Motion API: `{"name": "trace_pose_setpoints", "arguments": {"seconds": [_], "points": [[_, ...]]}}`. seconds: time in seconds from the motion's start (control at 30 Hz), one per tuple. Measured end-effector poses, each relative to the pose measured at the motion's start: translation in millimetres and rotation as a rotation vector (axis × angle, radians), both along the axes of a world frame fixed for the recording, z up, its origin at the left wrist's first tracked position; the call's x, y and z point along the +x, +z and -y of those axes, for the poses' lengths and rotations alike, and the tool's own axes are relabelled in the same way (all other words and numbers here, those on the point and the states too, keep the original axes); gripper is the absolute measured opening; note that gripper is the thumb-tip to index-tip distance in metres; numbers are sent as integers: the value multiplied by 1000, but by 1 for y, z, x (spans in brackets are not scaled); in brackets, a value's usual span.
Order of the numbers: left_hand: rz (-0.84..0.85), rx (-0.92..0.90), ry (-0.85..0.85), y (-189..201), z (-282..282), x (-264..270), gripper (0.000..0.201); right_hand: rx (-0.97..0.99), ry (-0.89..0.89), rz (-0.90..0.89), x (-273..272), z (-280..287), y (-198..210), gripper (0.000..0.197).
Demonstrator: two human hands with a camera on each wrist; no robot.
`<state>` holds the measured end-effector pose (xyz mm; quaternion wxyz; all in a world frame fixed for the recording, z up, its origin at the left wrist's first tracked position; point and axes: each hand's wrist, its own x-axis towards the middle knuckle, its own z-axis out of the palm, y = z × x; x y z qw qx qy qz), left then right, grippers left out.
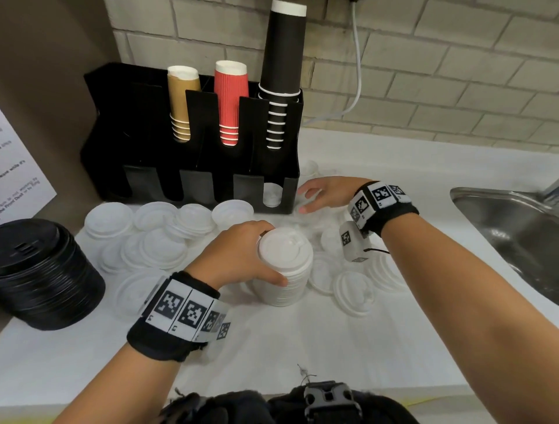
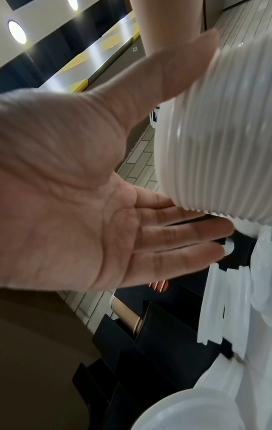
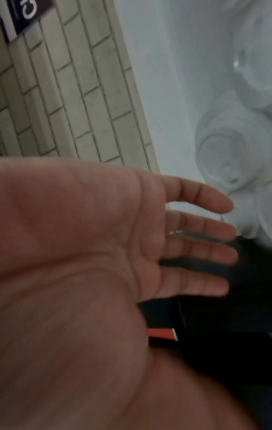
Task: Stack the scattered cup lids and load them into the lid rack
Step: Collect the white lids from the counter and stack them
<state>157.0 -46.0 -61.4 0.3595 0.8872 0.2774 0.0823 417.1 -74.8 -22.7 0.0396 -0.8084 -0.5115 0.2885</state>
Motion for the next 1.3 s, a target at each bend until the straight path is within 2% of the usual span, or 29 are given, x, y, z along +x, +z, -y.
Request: {"name": "trace_pose_setpoints", "arguments": {"seconds": [0.07,0.17,0.23,0.43,0.5,0.6,0.73,0.8,0.9,1.0,1.1,1.3], "points": [[-1,-7,3,0,0,1,76,-29,1,138,0,-7,-11,57],[-6,-4,10,0,0,0,77,-110,-15,280,-1,-15,-33,73],[-7,-2,10,0,0,0,76,-91,-10,303,-1,-18,-44,79],[-9,7,2,1,0,0,77,-64,-41,322,2,-17,-48,66],[-13,11,-1,1,-1,0,78,-81,-81,295,2,-10,-35,62],[-22,21,3,0,-1,0,78,-76,-106,126,-4,7,-7,58],[-38,23,18,-1,-1,1,79,152,-124,-166,-29,42,17,43],[-43,25,19,-1,0,0,80,280,-112,-237,-43,59,19,37],[-41,33,27,0,3,-1,84,420,-51,-207,-61,81,15,45],[-33,42,53,0,6,-2,105,516,-3,-193,-77,97,6,55],[14,2,64,1,9,-5,119,554,3,-198,-89,101,-4,57],[44,-25,71,3,12,-7,133,537,50,-163,-107,93,-10,60]]}}
